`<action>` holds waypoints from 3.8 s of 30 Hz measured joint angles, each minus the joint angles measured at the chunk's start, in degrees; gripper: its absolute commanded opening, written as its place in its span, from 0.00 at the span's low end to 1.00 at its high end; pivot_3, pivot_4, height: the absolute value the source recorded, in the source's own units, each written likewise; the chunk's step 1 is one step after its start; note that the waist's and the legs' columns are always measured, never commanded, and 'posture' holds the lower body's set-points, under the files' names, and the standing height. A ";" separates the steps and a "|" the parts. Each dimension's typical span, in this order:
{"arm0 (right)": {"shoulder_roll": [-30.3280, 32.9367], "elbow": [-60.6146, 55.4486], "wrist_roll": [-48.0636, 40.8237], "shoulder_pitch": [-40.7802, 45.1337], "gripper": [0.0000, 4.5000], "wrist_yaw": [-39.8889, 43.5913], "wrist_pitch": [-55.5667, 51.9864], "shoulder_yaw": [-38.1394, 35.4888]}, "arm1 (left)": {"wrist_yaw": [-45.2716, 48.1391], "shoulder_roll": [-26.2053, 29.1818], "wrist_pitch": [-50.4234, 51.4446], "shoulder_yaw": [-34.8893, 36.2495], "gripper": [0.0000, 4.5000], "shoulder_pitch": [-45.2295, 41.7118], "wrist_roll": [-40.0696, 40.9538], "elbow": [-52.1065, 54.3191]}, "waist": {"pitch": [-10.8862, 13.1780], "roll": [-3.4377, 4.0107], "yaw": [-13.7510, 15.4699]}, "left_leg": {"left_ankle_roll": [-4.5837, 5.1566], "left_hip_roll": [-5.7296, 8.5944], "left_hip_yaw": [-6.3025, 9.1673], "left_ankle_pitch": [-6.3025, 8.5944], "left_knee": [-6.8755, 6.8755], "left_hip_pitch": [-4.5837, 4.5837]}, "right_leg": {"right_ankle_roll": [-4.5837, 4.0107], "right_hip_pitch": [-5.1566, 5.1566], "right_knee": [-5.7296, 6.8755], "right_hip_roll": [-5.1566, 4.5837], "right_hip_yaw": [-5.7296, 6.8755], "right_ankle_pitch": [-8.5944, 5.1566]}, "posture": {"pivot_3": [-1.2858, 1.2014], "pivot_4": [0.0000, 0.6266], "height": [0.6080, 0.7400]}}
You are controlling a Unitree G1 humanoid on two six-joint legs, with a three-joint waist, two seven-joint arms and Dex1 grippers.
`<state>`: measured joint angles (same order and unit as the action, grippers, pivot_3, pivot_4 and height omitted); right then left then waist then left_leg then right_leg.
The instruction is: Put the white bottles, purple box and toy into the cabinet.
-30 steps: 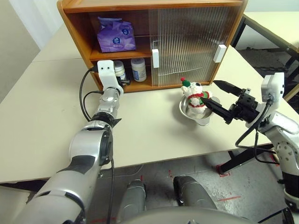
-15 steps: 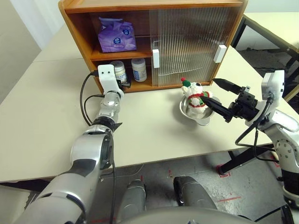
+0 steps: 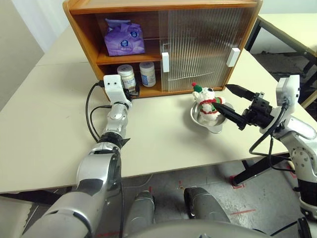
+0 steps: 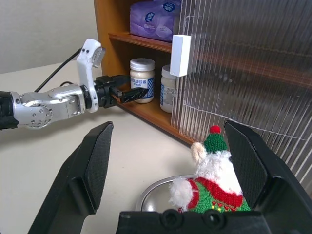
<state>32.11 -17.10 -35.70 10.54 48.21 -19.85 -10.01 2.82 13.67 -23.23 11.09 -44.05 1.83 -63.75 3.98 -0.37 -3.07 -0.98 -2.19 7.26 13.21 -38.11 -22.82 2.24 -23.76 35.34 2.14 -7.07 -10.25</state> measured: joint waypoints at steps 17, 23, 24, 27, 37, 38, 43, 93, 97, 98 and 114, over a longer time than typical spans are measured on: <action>-0.53 1.79 0.39 0.51 1.00 1.09 0.98 0.09 | 18.65 -3.49 13.13 -7.39 1.00 11.71 5.18 30.35 | 0.00 0.00 0.60 | -0.04 0.02 0.00 0.02 -0.03 0.05 | -0.01 0.10 0.00 0.00 0.00 0.00 | 0.48 0.12 1.00; -0.53 1.76 0.43 0.51 1.00 0.65 0.97 0.09 | 28.93 -3.55 17.07 -11.90 0.72 12.31 7.43 36.18 | 0.00 0.00 0.56 | -0.07 -0.02 0.02 0.04 -0.03 0.06 | -0.01 0.10 0.00 -0.02 -0.03 0.00 | 0.48 0.12 1.00; -0.53 1.76 0.43 0.51 1.00 0.50 0.97 0.09 | 30.06 -3.57 17.62 -12.38 0.62 12.65 7.65 37.08 | 0.00 0.00 0.57 | -0.09 -0.02 0.02 0.05 -0.03 0.06 | -0.01 0.10 -0.01 -0.03 -0.03 0.00 | 0.48 0.12 1.00; -0.53 1.75 0.43 0.51 1.00 0.30 0.97 0.09 | 32.19 -3.64 18.63 -13.84 0.38 13.23 7.64 38.46 | 0.00 0.00 0.57 | -0.11 -0.03 0.05 0.06 -0.03 0.06 | -0.01 0.10 -0.03 -0.04 -0.04 0.00 | 0.48 0.12 1.00; -0.79 1.75 0.45 0.67 1.00 0.16 0.97 0.23 | 24.33 -9.61 20.91 -14.52 0.01 6.61 5.85 38.93 | 0.02 -0.02 0.90 | -0.13 -0.03 0.09 0.08 -0.10 0.05 | 0.00 0.20 -0.13 -0.08 -0.08 0.00 | 0.48 0.12 1.00; -0.83 1.75 0.46 0.67 1.00 0.15 0.97 0.24 | 23.08 -10.15 21.06 -14.53 0.01 5.81 5.38 38.98 | 0.02 -0.02 0.88 | -0.13 -0.03 0.08 0.08 -0.10 0.07 | 0.00 0.22 -0.14 -0.08 -0.09 0.00 | 0.48 0.12 1.00; -0.85 1.75 0.50 0.67 1.00 0.11 0.97 0.24 | 19.14 -12.46 21.87 -14.67 0.01 4.93 4.73 39.08 | 0.02 -0.02 0.65 | -0.16 -0.05 0.07 0.14 -0.06 0.11 | 0.01 0.21 -0.14 -0.06 -0.08 -0.01 | 0.48 0.12 1.00; -1.06 1.69 0.58 1.30 1.00 0.28 0.97 0.34 | -8.12 -16.15 25.07 -12.56 0.01 6.99 -2.69 45.86 | 0.10 -0.05 0.46 | -0.56 -0.03 0.04 0.39 -0.05 0.94 | 0.01 0.86 -0.16 -0.06 -0.15 -0.03 | 0.48 0.11 1.00; -1.06 1.69 0.57 1.54 1.00 0.29 0.97 0.34 | -6.73 -16.56 25.04 -12.58 0.01 6.98 -2.23 45.70 | 0.11 -0.04 0.50 | -0.71 -0.03 0.05 0.48 -0.05 0.94 | 0.02 0.86 -0.16 -0.06 -0.17 -0.03 | 0.48 0.11 1.00; -1.06 1.69 0.57 1.54 1.00 0.29 0.97 0.34 | -5.85 -16.67 24.77 -12.75 0.01 6.99 -2.09 45.70 | 0.13 -0.05 0.52 | -0.75 -0.04 0.06 0.50 -0.05 0.93 | 0.01 0.85 -0.16 -0.07 -0.17 -0.03 | 0.48 0.11 1.00; -1.04 1.69 0.58 1.39 1.00 0.24 0.97 0.33 | -6.09 -17.17 22.37 -13.10 0.01 6.51 -2.63 41.00 | 0.18 -0.04 0.48 | -0.52 -0.05 0.06 0.53 0.04 0.92 | 0.06 0.80 -0.20 -0.07 -0.20 -0.30 | 0.48 0.10 1.00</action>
<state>31.07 -15.41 -35.12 11.94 48.45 -18.88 -9.68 -3.27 -3.50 -0.86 -2.01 -37.54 -0.80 -22.75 4.16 -0.42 -2.59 -1.50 -2.24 7.32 13.74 -38.07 -21.90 2.30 -22.96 35.15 2.07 -7.27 -10.54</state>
